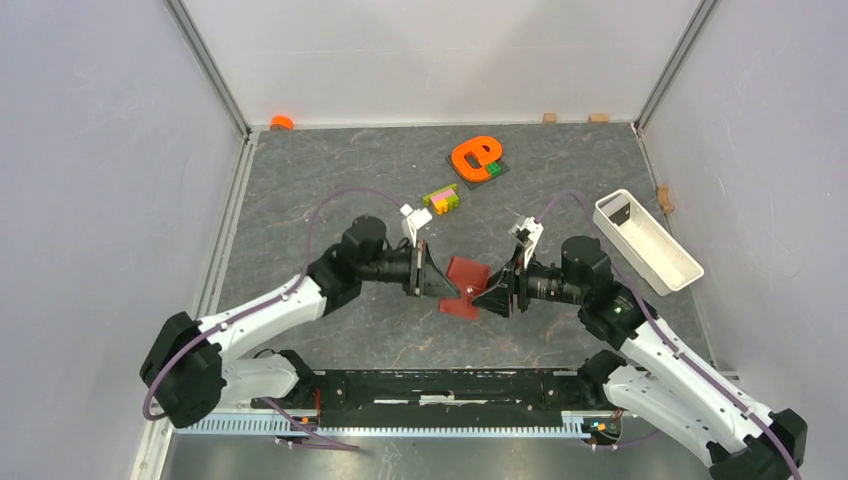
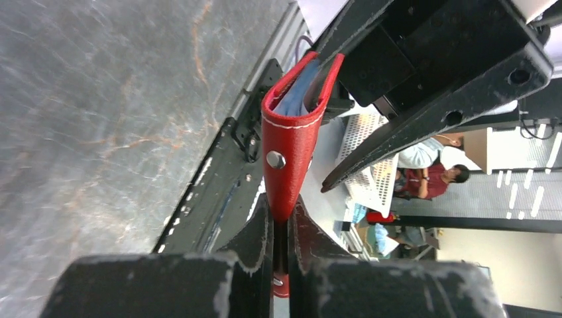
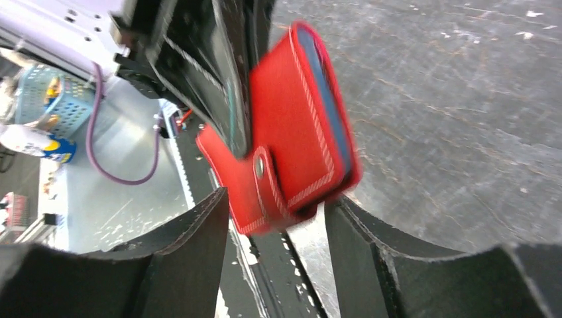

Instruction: Put the credit cards into the card holder

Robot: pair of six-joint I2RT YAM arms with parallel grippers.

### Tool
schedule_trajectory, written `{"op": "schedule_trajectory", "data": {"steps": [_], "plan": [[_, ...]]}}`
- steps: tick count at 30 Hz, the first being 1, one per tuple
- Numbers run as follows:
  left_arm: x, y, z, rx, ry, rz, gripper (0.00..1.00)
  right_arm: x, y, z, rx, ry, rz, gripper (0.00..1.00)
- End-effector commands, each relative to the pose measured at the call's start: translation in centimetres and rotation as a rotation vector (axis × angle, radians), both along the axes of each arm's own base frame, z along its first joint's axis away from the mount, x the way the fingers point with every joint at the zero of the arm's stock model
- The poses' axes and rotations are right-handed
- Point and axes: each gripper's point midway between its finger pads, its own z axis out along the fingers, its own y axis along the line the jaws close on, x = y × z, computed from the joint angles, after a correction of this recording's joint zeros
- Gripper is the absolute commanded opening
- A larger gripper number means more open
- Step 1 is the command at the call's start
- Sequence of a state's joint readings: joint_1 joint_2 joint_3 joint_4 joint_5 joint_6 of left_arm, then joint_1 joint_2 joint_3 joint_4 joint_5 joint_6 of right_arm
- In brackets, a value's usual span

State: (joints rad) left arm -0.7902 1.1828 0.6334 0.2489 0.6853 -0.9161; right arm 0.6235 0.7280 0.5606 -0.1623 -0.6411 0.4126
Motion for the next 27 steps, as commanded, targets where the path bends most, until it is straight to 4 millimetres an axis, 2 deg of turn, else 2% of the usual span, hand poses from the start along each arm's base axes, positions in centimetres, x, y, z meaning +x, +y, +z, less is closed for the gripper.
{"op": "schedule_trajectory", "data": {"steps": [1,4,6,8,12,15,19,23,27], "plan": [[-0.5,4.0,-1.8,0.184,0.062,-0.144,0.02,2.2,-1.9,0.6,-0.128,-0.090,-0.120,0.64],[1.0,5.1,-2.6,0.222,0.043,-0.143,0.02,3.5,-2.8,1.9,-0.150,-0.138,-0.208,0.77],[1.0,5.1,-3.0,0.229,0.026,-0.168,0.02,3.4,-2.5,2.6,-0.129,-0.155,-0.189,0.79],[0.8,4.7,-2.9,0.183,0.013,-0.204,0.02,2.7,-1.5,2.8,-0.099,-0.142,-0.116,0.77],[-0.2,4.5,-2.6,0.141,0.034,-0.270,0.02,1.0,0.5,1.8,-0.070,-0.066,0.037,0.66],[-0.5,4.6,-2.5,0.132,0.029,-0.271,0.02,0.0,1.6,1.5,-0.041,-0.049,0.111,0.65],[-0.9,4.3,-2.6,0.101,0.080,-0.297,0.02,-2.1,3.1,2.3,0.044,-0.028,0.231,0.62],[-1.0,4.3,-2.3,0.090,0.077,-0.305,0.02,-2.2,3.3,1.9,0.045,-0.025,0.245,0.61],[-1.7,4.1,-1.3,0.043,0.063,-0.336,0.02,-1.5,3.2,0.0,-0.016,0.001,0.213,0.62]]}}
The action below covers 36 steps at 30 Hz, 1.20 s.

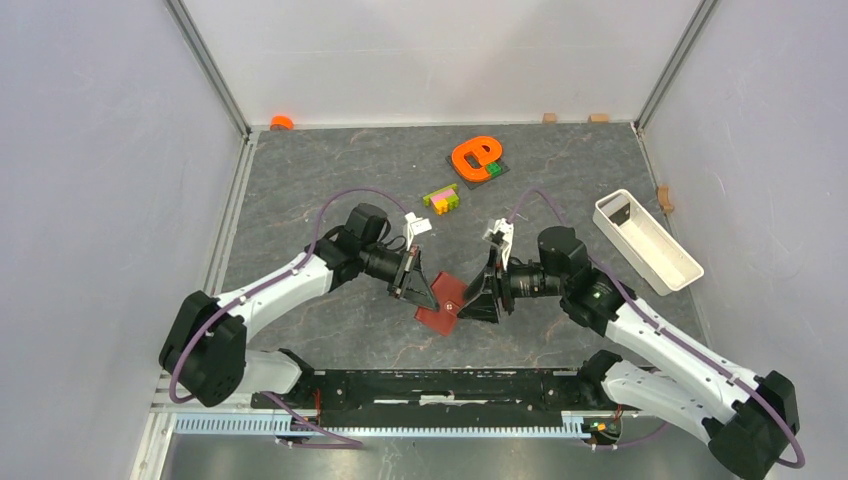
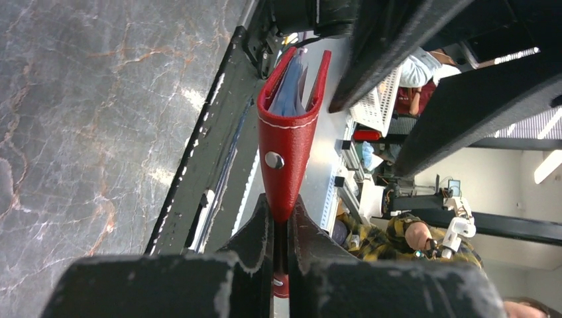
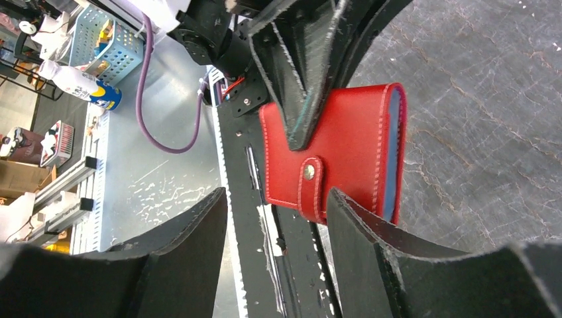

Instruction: Put the credit cards into the card holder

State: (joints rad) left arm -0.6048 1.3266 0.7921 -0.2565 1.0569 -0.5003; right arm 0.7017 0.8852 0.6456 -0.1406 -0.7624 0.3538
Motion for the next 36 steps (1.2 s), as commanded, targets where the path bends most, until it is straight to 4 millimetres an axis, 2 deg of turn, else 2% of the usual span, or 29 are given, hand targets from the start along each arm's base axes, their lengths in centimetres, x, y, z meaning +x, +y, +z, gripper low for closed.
{"op": "schedule_trajectory", "data": {"steps": [1,8,16,27,36], "plan": [[-1.3,-0.4,2.1,-0.110,-0.019,-0.076,0.02,0.5,0.2,-1.2,-0.025,-0.005,0.001,0.62],[-2.1,-0.6,3.2,-0.149,-0.055,-0.114,0.02,-0.3,0.5,-2.6,-0.038,0.038,0.042,0.62],[-2.0,-0.6,3.9,-0.168,-0.093,-0.109,0.02,-2.8,1.1,-3.9,-0.016,0.117,0.112,0.62],[-1.1,-0.2,3.4,-0.126,-0.139,-0.066,0.02,-4.8,2.0,-0.2,0.134,0.070,0.224,0.61],[-1.0,-0.2,3.0,-0.111,-0.131,-0.061,0.02,-5.4,2.4,0.0,0.149,0.073,0.266,0.56]]}}
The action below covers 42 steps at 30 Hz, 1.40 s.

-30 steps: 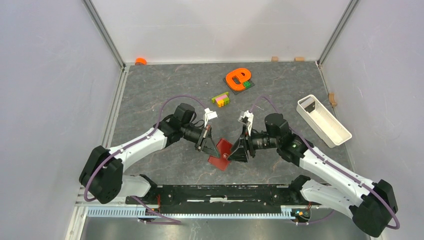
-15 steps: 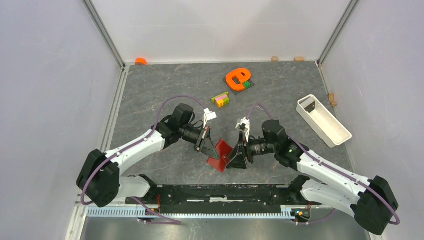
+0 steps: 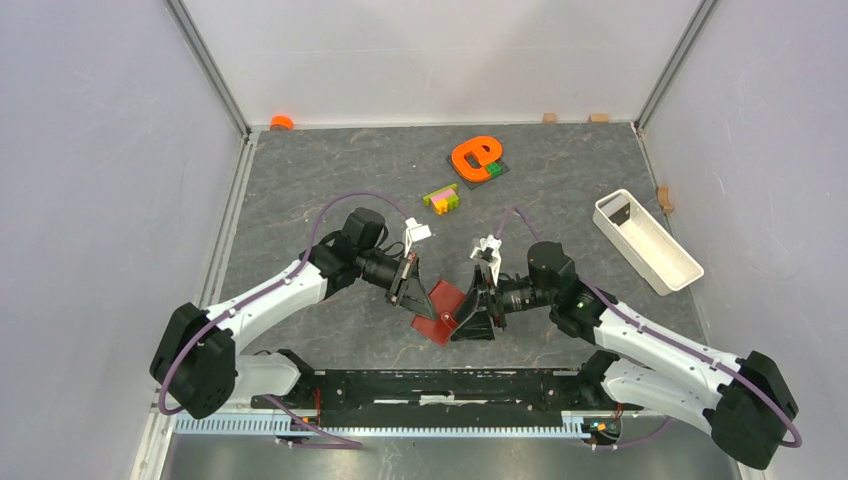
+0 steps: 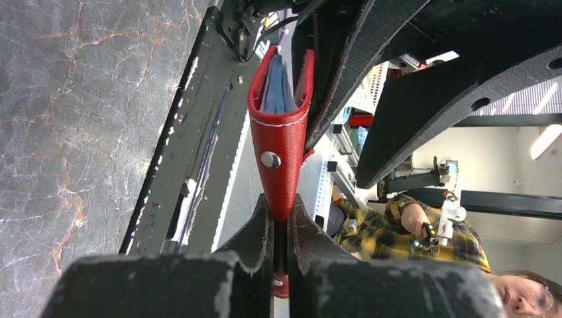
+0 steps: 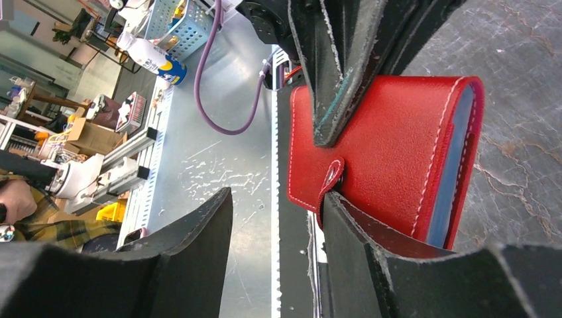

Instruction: Put the credit cards into the card holder

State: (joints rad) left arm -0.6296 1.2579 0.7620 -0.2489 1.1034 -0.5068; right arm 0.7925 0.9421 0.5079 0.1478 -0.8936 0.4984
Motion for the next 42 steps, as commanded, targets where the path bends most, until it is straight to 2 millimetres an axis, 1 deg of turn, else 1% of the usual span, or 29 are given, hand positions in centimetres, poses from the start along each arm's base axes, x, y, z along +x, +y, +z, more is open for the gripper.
{"op": "schedule_trajectory", "data": {"steps": [1,5,12,16,25,26,28,29,31,32,33,35,36,37,38,40,41,42], "plan": [[1.2,-0.5,1.6,-0.058,-0.117,0.001,0.02,-1.5,0.5,1.5,0.066,-0.027,0.085,0.56],[1.5,-0.4,1.0,-0.026,-0.122,0.013,0.02,-2.2,0.6,1.7,0.073,-0.033,0.113,0.56],[1.7,-0.4,0.8,-0.018,-0.121,0.021,0.02,-2.8,0.8,1.3,0.064,-0.030,0.133,0.56],[1.7,-0.4,0.8,-0.018,-0.119,0.020,0.02,-2.9,1.2,1.1,0.062,-0.028,0.140,0.55],[1.8,-0.5,0.2,0.001,-0.098,0.030,0.02,-4.2,2.3,1.5,0.082,-0.036,0.192,0.53],[2.0,-0.4,0.1,0.008,-0.101,0.038,0.02,-4.1,2.3,1.5,0.072,-0.040,0.186,0.52],[2.5,-0.1,-0.6,0.052,-0.122,0.071,0.02,-2.9,2.4,1.3,0.029,-0.088,0.121,0.52],[3.3,0.3,-1.5,0.113,-0.155,0.122,0.02,-2.2,2.3,1.1,-0.004,-0.108,0.081,0.53],[5.5,1.9,-4.0,0.291,-0.207,0.279,0.02,0.7,2.0,1.1,-0.086,-0.161,-0.086,0.57],[6.3,2.7,-4.8,0.357,-0.212,0.360,0.02,2.0,1.6,0.9,-0.132,-0.174,-0.166,0.59],[6.5,3.0,-4.9,0.361,-0.220,0.399,0.02,3.2,1.0,0.3,-0.186,-0.178,-0.242,0.63],[6.6,2.8,-4.9,0.343,-0.235,0.500,0.02,5.2,-0.1,-0.9,-0.268,-0.158,-0.387,0.70],[6.5,2.3,-4.6,0.310,-0.240,0.541,0.02,5.9,-0.5,-1.8,-0.294,-0.141,-0.440,0.72],[6.3,2.1,-4.9,0.304,-0.242,0.576,0.02,6.0,-0.7,-2.8,-0.313,-0.109,-0.468,0.73],[6.0,1.8,-4.9,0.285,-0.237,0.608,0.02,6.1,-0.9,-4.1,-0.335,-0.077,-0.493,0.74],[5.4,1.4,-5.9,0.274,-0.212,0.652,0.02,5.9,-1.3,-6.6,-0.368,0.008,-0.541,0.76],[5.2,1.1,-6.2,0.259,-0.192,0.676,0.02,5.8,-1.5,-7.7,-0.382,0.039,-0.557,0.76],[4.7,1.0,-7.0,0.257,-0.173,0.686,0.02,5.7,-1.7,-8.6,-0.387,0.069,-0.573,0.76]]}}
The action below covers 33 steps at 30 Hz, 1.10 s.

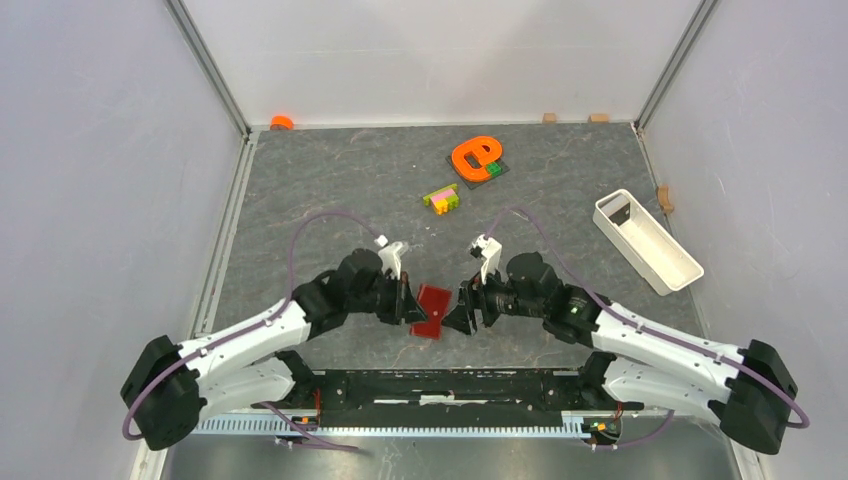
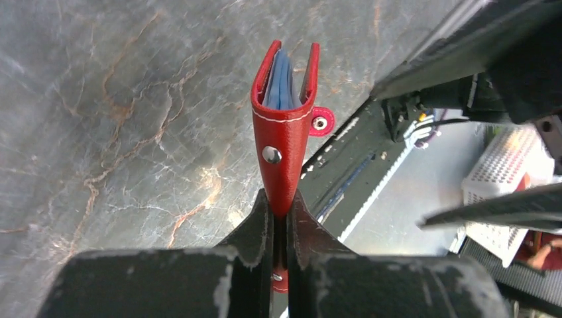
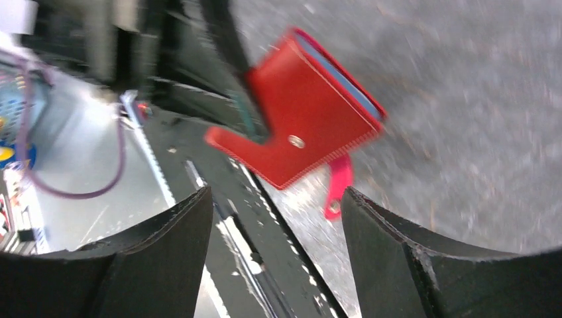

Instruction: Put the credit cards into the card holder

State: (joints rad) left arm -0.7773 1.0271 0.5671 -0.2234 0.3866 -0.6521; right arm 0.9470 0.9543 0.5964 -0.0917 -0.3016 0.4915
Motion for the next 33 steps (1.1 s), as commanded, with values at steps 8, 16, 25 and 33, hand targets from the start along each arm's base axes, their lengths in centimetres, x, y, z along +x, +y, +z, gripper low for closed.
{"op": "schedule_trajectory", "data": {"steps": [8,16,25,33], "plan": [[-0.1,-1.8,-3.1,-0.119,0.056,0.258,0.02,0.0,-2.4,-9.0,-0.086,0.231,-0.238,0.64],[-0.5,-1.3,-3.9,-0.102,0.065,0.260,0.02,-1.3,-1.2,-10.2,-0.027,0.300,-0.175,0.57],[-1.0,-1.0,-4.8,-0.101,0.087,0.262,0.02,0.3,-1.5,-12.1,-0.085,0.272,-0.242,0.50],[-1.2,-0.8,-5.3,-0.090,0.098,0.263,0.02,1.1,-0.5,-12.9,-0.112,0.269,-0.236,0.45]]}}
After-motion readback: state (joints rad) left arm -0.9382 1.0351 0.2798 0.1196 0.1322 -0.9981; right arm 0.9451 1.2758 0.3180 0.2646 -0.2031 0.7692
